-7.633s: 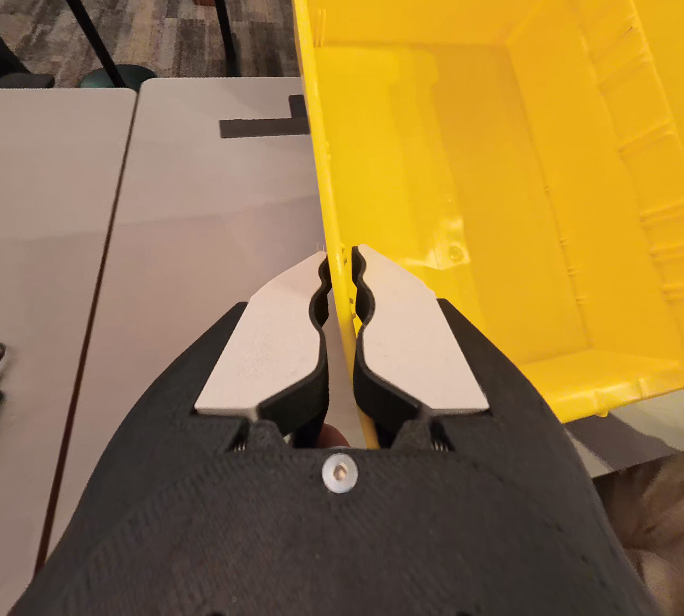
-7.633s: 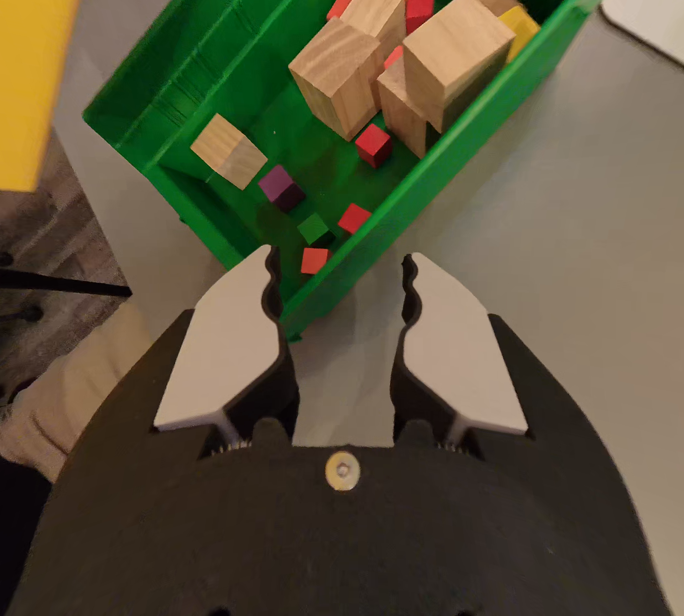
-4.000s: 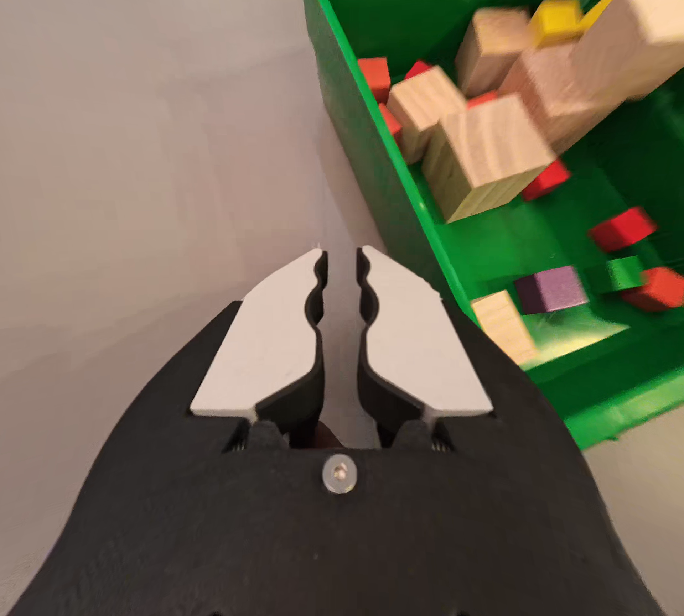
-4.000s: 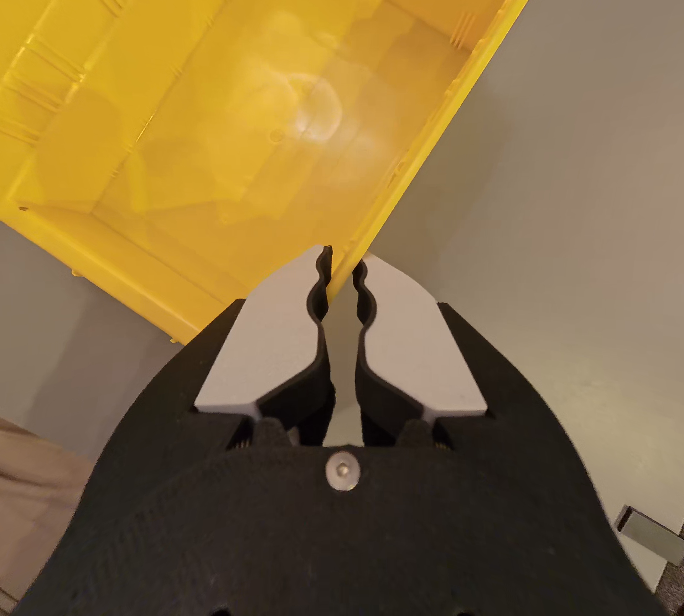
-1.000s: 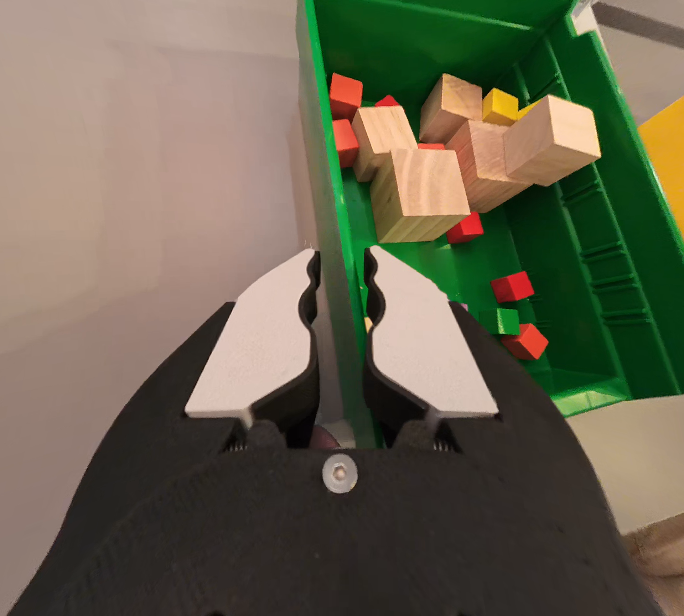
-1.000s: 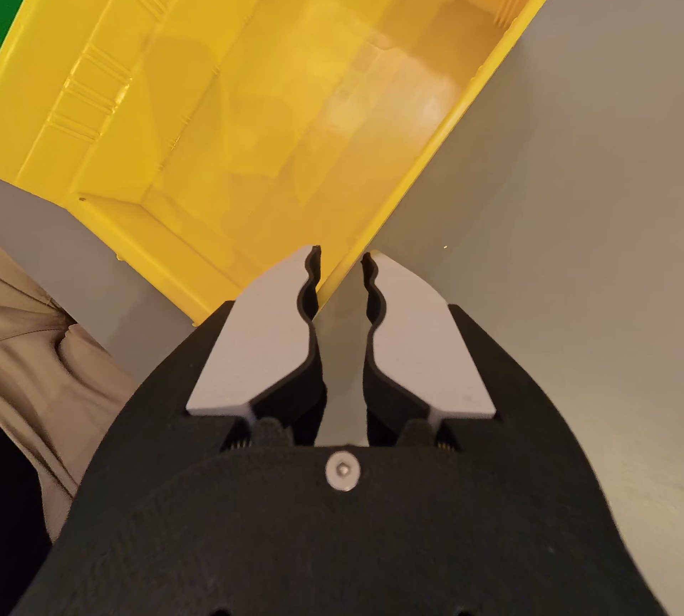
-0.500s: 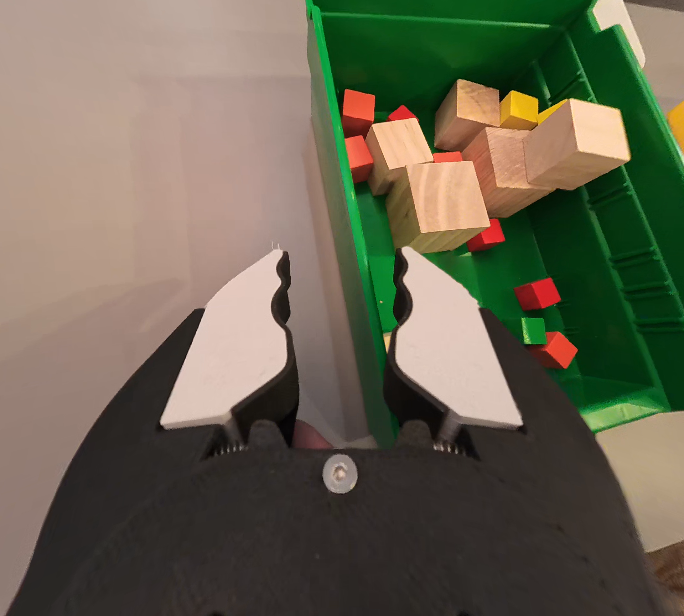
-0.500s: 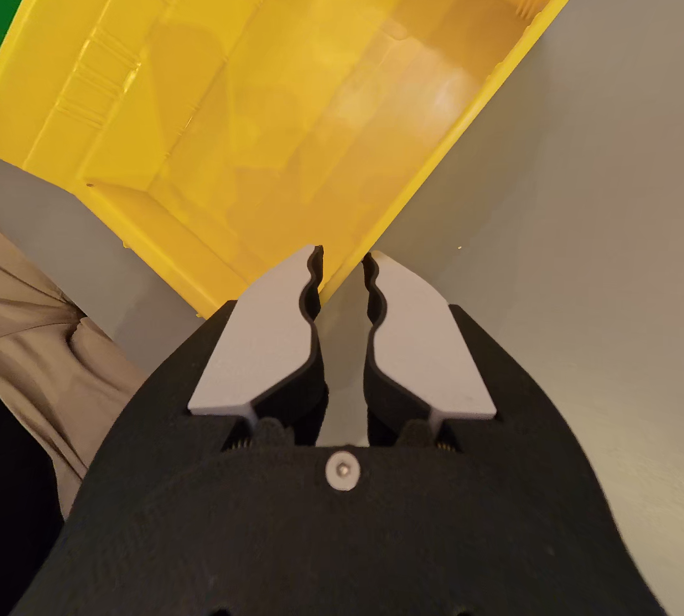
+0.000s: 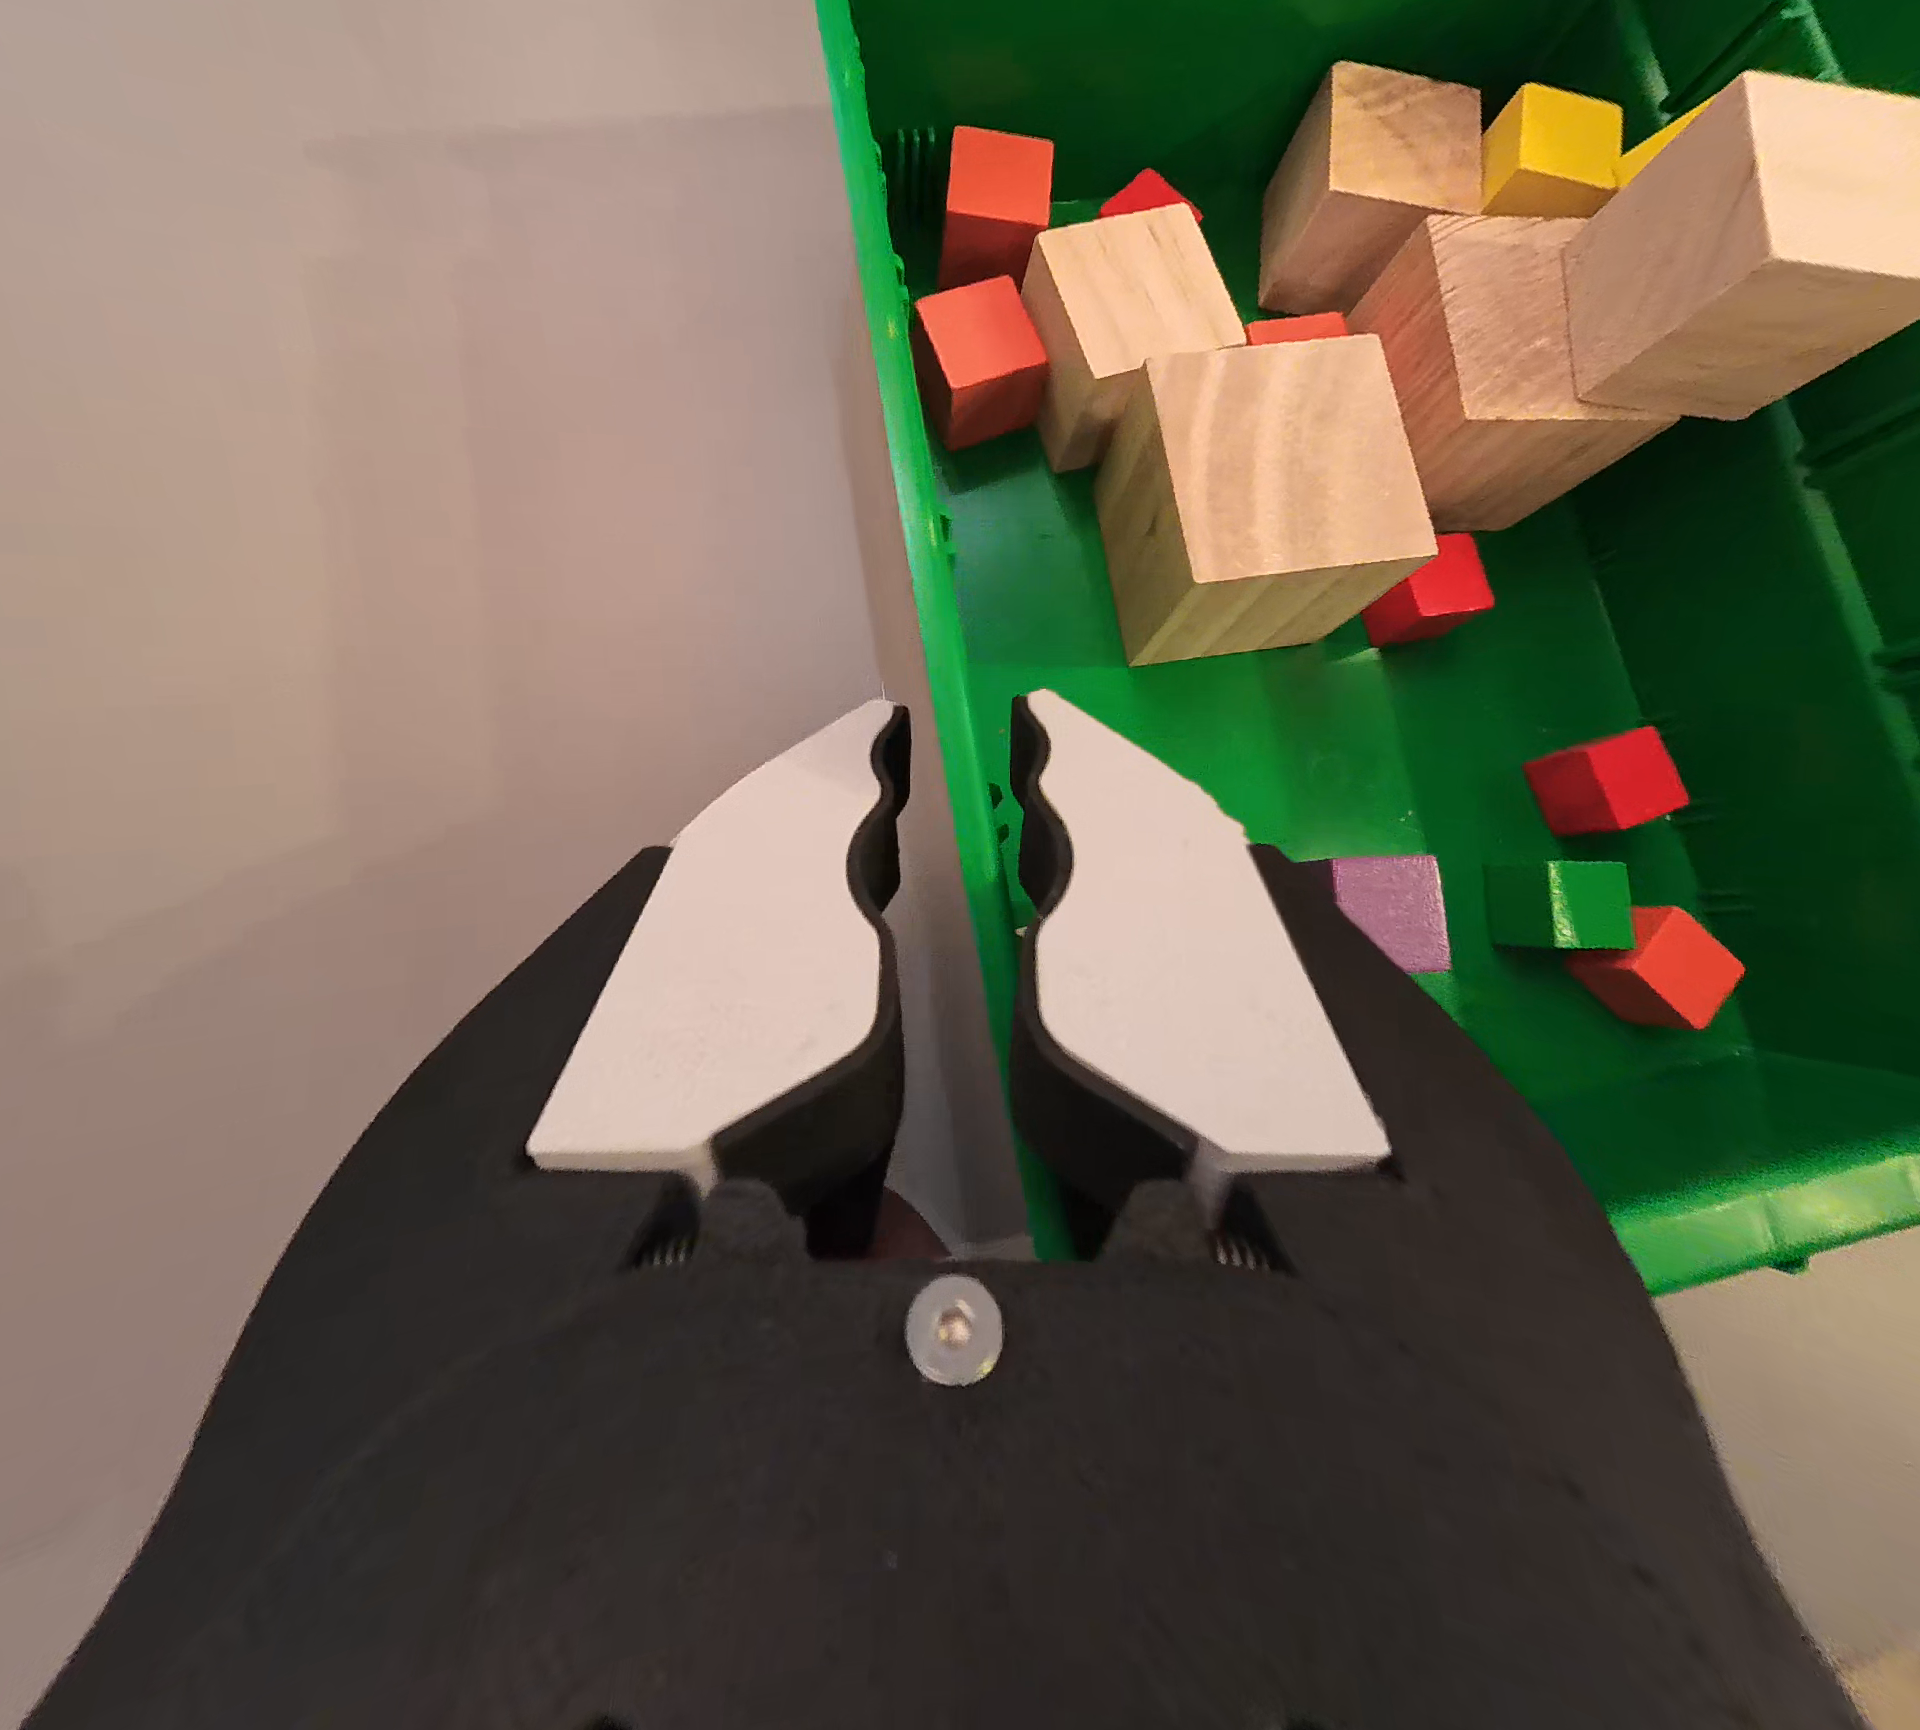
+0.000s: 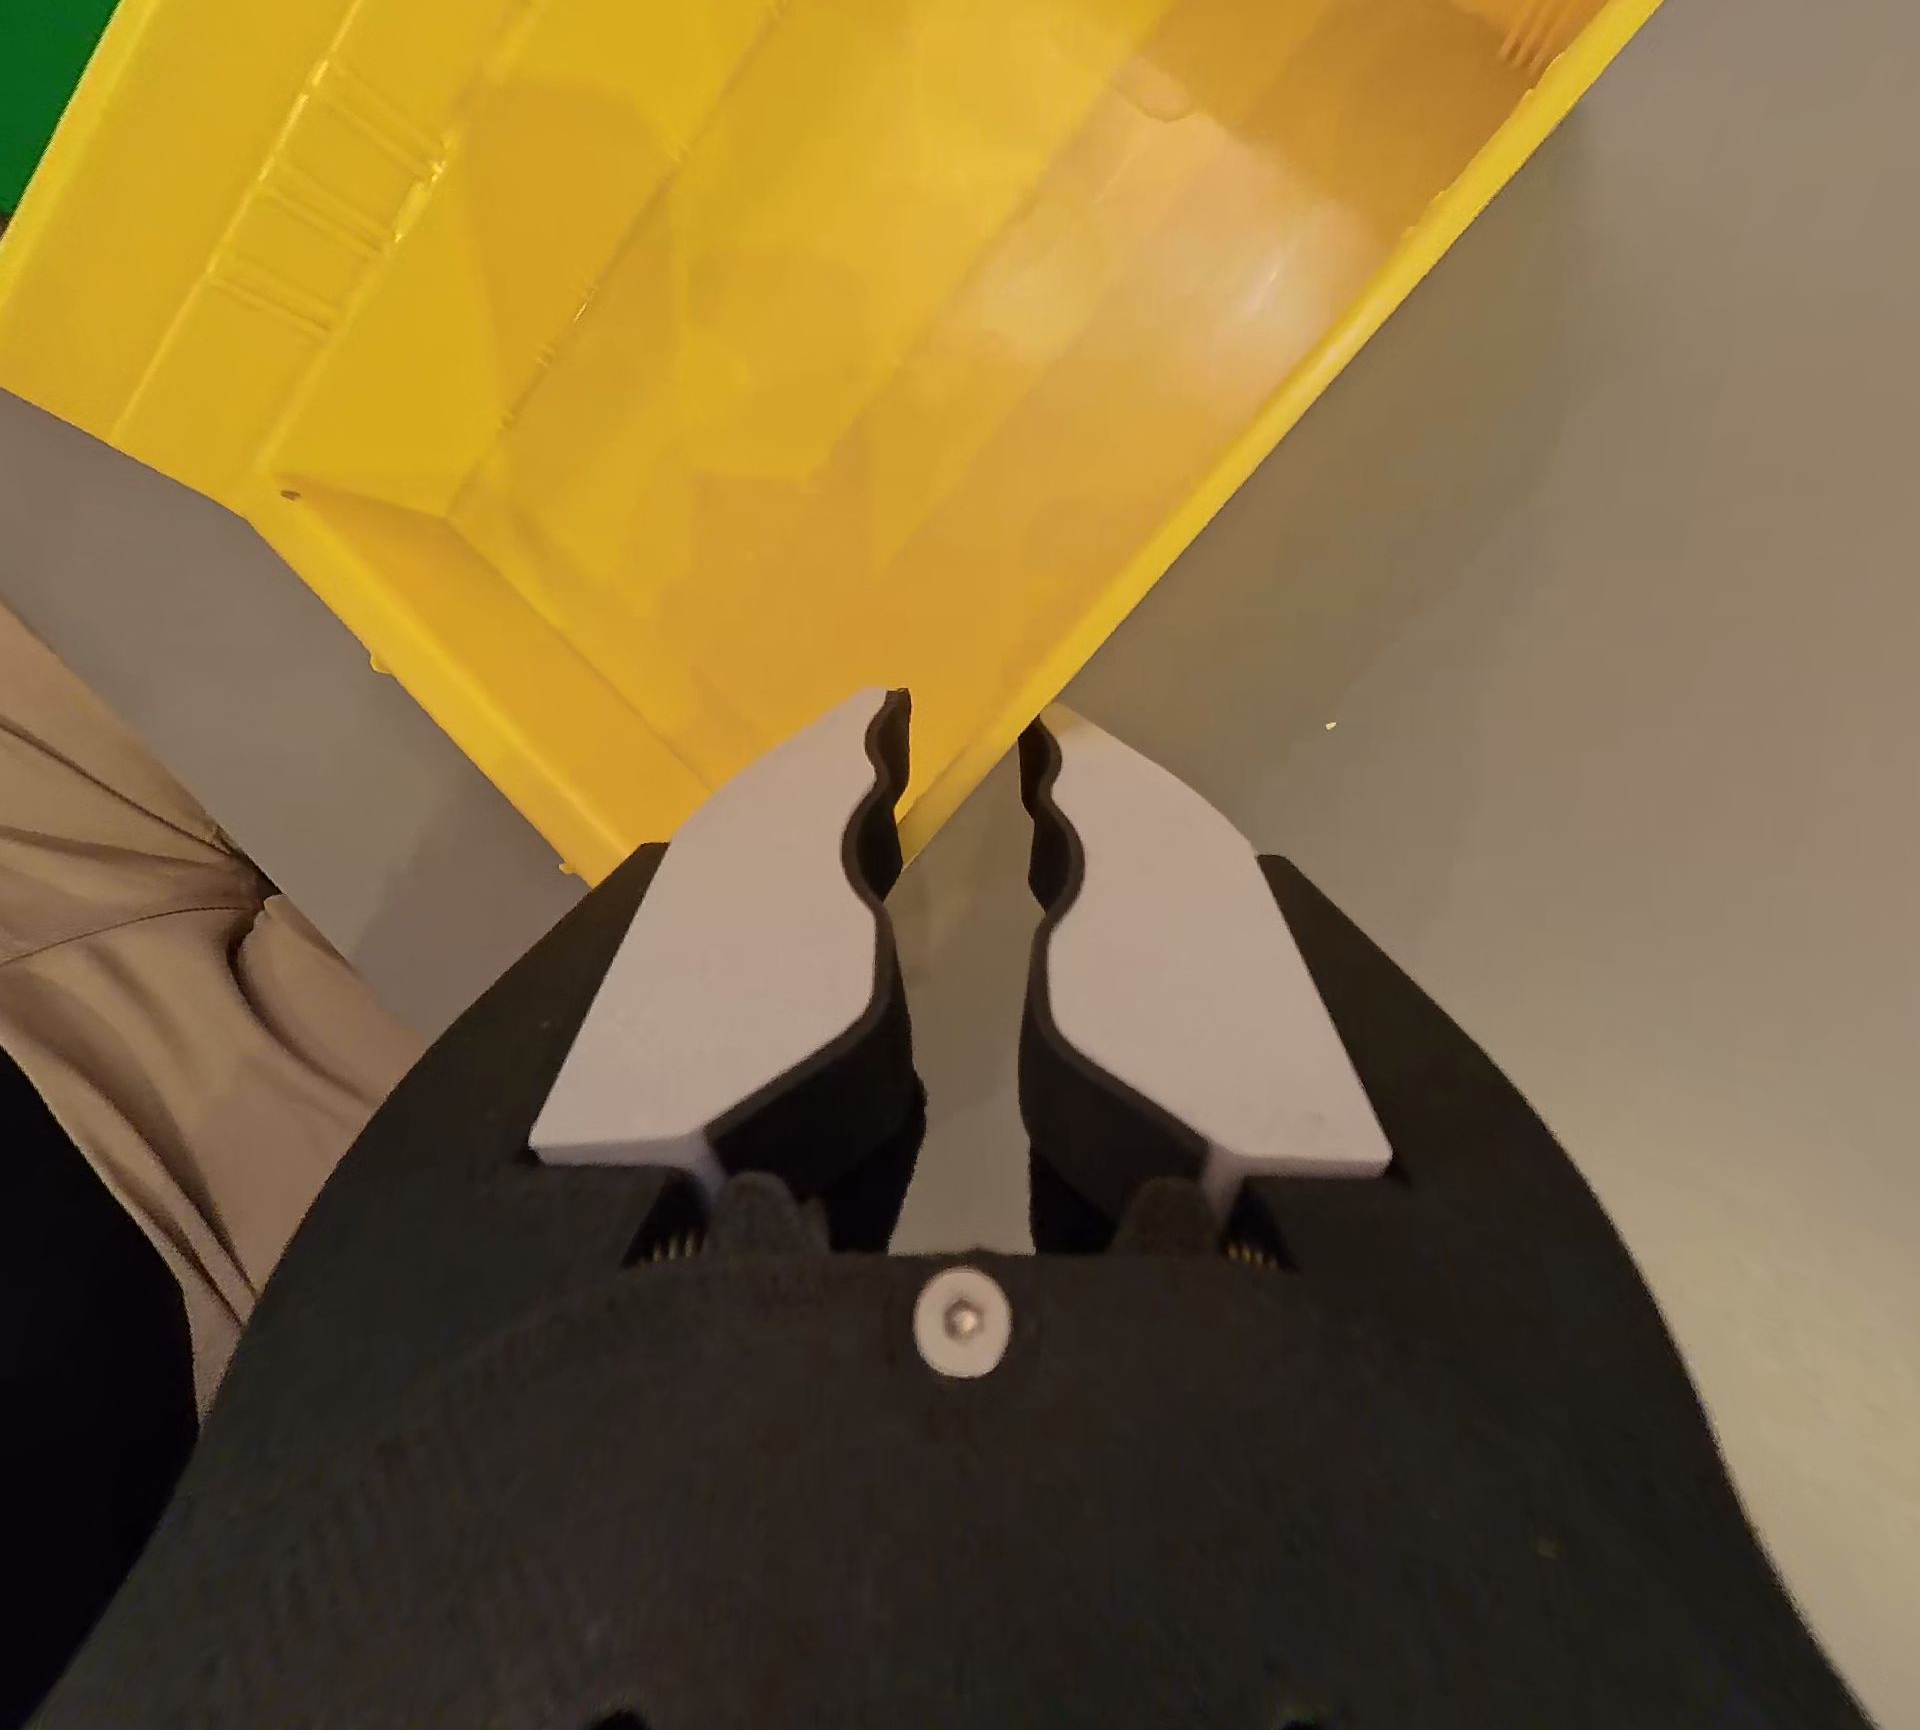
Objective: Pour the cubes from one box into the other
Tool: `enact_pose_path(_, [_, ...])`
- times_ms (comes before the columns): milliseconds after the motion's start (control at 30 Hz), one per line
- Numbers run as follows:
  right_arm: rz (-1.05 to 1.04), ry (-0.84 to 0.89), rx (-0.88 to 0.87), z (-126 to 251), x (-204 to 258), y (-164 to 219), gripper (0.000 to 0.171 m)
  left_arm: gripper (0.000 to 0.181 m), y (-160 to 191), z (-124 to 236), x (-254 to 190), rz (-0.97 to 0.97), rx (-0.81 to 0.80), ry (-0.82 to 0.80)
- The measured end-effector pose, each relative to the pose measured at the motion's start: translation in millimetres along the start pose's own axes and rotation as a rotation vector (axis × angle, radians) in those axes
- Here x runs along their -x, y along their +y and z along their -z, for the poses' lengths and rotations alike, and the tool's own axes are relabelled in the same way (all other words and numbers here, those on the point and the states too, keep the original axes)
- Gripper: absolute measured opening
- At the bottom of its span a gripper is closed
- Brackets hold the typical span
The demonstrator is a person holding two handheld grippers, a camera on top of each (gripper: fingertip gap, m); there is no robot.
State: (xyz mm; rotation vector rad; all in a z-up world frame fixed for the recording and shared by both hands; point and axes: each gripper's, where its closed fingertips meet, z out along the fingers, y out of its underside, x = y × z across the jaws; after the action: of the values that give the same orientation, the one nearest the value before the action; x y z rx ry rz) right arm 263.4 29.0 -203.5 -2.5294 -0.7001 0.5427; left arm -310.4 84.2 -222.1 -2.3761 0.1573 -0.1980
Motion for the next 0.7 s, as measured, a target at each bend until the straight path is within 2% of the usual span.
enact_pose_path(700, [-0.002, -0.005, -0.003, -0.6, 0.9, -0.4, 0.015, 0.012, -1.4, -0.9, -3.4, 0.025, -0.020, 0.039])
